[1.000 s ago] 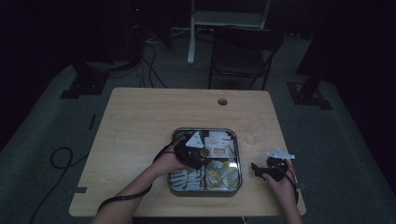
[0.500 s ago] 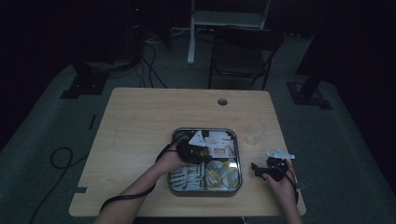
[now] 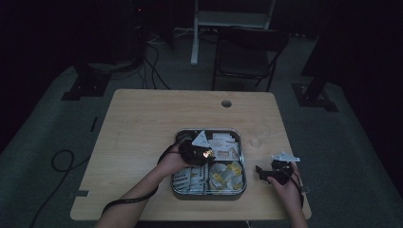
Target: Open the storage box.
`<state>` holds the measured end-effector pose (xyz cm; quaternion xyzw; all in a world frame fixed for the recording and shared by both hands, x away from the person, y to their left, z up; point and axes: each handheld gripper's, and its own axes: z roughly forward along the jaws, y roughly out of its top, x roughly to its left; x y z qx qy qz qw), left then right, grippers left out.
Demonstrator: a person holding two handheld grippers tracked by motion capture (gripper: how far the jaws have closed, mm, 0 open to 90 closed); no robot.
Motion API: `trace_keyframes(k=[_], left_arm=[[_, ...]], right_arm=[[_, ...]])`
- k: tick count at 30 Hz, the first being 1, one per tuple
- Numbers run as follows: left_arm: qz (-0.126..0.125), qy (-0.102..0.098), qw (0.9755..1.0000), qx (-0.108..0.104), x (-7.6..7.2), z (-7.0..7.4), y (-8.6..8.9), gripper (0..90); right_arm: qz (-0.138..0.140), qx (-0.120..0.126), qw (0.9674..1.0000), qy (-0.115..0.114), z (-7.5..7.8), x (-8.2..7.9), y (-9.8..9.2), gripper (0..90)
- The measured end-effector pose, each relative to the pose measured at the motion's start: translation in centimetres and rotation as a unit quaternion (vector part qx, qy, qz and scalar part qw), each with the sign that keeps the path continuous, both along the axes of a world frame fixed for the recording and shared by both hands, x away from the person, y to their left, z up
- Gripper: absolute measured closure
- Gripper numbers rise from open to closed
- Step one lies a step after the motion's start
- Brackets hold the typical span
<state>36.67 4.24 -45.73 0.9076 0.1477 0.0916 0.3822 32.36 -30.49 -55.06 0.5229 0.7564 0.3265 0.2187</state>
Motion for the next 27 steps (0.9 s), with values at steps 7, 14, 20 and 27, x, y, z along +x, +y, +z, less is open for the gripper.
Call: trace_keyframes(k=[7, 14, 20, 27], left_arm=[[0.015, -0.007, 0.9999, -0.001, 0.4, 1.2, 0.9, 59.7], [0.037, -0.009, 0.9993, -0.007, 0.8, 1.7, 2.1, 59.8], [0.053, -0.008, 0.9985, -0.009, 1.1, 1.8, 3.2, 59.8], [0.077, -0.009, 0.9969, -0.016, 1.5, 2.0, 4.6, 59.8]], right_arm=[[0.0, 0.0, 1.0, -0.001, 0.0, 0.0, 0.0, 10.8], [0.0, -0.001, 1.0, -0.001, 0.0, 0.0, 0.0, 10.9], [0.001, -0.001, 1.0, -0.001, 0.0, 0.0, 0.0, 10.8], [0.001, -0.001, 1.0, -0.001, 0.0, 0.0, 0.0, 10.8]])
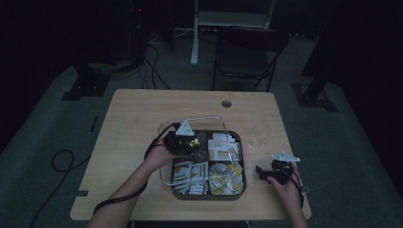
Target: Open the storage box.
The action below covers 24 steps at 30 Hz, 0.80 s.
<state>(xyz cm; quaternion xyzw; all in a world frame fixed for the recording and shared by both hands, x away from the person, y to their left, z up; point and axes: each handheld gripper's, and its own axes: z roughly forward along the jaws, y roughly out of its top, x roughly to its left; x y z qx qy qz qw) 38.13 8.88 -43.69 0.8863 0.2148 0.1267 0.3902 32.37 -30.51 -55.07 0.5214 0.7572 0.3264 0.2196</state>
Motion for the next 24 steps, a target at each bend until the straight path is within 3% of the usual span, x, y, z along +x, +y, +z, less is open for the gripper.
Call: trace_keyframes(k=[13, 24], left_arm=[[0.044, -0.004, 0.999, -0.001, 0.2, 0.3, 3.1, 59.8], [0.088, -0.007, 0.9961, -0.008, 0.8, 0.7, 6.3, 59.8]], right_arm=[[0.0, 0.0, 1.0, 0.0, 0.0, 0.0, 0.0, 10.8], [0.0, 0.0, 1.0, 0.0, 0.0, 0.0, 0.0, 10.8]])
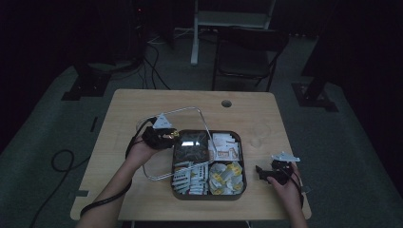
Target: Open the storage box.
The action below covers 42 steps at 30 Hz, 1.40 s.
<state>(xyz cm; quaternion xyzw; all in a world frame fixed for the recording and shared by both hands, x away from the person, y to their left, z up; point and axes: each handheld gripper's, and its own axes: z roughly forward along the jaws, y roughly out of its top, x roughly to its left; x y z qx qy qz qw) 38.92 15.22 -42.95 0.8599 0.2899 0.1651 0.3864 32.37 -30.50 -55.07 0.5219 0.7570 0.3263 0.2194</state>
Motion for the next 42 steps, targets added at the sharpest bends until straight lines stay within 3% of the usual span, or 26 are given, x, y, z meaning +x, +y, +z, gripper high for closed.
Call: trace_keyframes(k=[13, 26, 29, 32, 35, 38, 42], left_arm=[[0.067, -0.003, 0.9977, -0.008, 0.5, -0.1, 4.1, 59.8], [0.136, 0.005, 0.9906, -0.018, 0.6, -1.4, 8.2, 59.8], [0.152, 0.004, 0.9883, -0.012, 0.5, -1.9, 9.0, 59.8], [0.168, 0.006, 0.9856, -0.02, 0.4, -2.3, 10.0, 59.8], [0.189, 0.001, 0.982, -0.013, 0.5, -2.6, 10.8, 59.8], [0.209, 0.002, 0.9777, -0.021, 0.6, -3.0, 11.7, 59.8], [0.224, 0.007, 0.9742, -0.02, 1.1, -3.9, 12.4, 59.8]], right_arm=[[-0.001, 0.001, 1.0, 0.001, 0.0, 0.0, 0.0, 10.8], [0.0, 0.001, 1.0, 0.001, 0.0, 0.0, 0.0, 10.9], [-0.001, 0.001, 1.0, 0.001, 0.0, 0.0, 0.0, 10.8], [0.0, 0.001, 1.0, 0.001, 0.0, 0.0, 0.0, 10.8], [-0.001, 0.0, 1.0, 0.001, 0.0, 0.0, 0.0, 10.8], [-0.001, 0.001, 1.0, 0.001, 0.0, 0.0, 0.0, 10.9], [-0.001, 0.001, 1.0, 0.001, 0.0, 0.0, 0.0, 10.8]])
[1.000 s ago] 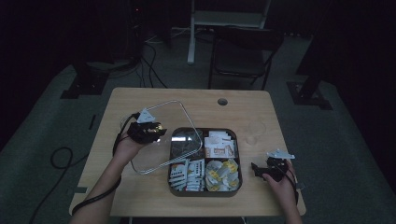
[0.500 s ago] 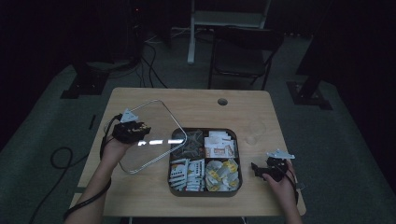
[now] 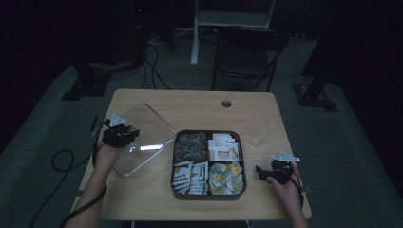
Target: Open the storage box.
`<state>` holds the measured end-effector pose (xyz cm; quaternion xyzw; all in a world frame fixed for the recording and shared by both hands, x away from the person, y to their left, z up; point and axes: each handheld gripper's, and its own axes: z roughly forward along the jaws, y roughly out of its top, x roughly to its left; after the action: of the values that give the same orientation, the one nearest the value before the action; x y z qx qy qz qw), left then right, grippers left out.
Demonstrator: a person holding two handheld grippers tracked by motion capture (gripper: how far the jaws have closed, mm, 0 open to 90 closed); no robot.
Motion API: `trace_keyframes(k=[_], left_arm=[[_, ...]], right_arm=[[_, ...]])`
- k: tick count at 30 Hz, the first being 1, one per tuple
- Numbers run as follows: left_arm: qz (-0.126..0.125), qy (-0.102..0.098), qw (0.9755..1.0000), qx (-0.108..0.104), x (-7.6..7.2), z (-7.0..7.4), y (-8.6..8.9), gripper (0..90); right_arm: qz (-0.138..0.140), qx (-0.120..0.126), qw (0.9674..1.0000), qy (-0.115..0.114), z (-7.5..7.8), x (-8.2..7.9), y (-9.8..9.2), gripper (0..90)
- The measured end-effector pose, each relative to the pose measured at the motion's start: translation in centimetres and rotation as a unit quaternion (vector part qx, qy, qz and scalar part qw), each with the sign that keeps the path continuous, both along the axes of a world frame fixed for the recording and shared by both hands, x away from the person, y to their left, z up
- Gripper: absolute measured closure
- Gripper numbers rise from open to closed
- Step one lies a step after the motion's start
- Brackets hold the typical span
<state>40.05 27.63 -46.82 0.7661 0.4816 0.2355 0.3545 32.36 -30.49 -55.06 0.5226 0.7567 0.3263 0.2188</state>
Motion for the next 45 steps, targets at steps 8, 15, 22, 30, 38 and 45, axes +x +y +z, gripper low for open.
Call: trace_keyframes(k=[8, 15, 22, 30, 38, 45], left_arm=[[0.048, 0.001, 0.9988, -0.003, 1.1, -1.8, 0.4, 59.8], [0.072, 0.001, 0.9974, -0.008, 2.2, -3.1, -0.3, 59.8], [0.082, -0.001, 0.9965, -0.01, 3.2, -3.9, -1.2, 59.8], [0.085, 0.003, 0.9963, -0.012, 4.7, -4.6, -2.5, 59.8], [0.09, 0.011, 0.9958, -0.014, 5.5, -5.5, -3.0, 59.7], [0.086, 0.016, 0.9961, -0.009, 5.7, -6.2, -3.4, 59.7]], right_arm=[[0.0, 0.0, 1.0, 0.0, 0.0, 0.0, 0.0, 10.8], [0.0, 0.0, 1.0, 0.0, 0.0, 0.0, 0.0, 10.9], [0.0, 0.0, 1.0, 0.0, 0.0, 0.0, 0.0, 10.9], [0.0, 0.0, 1.0, 0.0, 0.0, 0.0, 0.0, 10.8], [0.0, 0.0, 1.0, 0.0, 0.0, 0.0, 0.0, 10.9], [0.0, 0.0, 1.0, 0.0, 0.0, 0.0, 0.0, 10.9]])
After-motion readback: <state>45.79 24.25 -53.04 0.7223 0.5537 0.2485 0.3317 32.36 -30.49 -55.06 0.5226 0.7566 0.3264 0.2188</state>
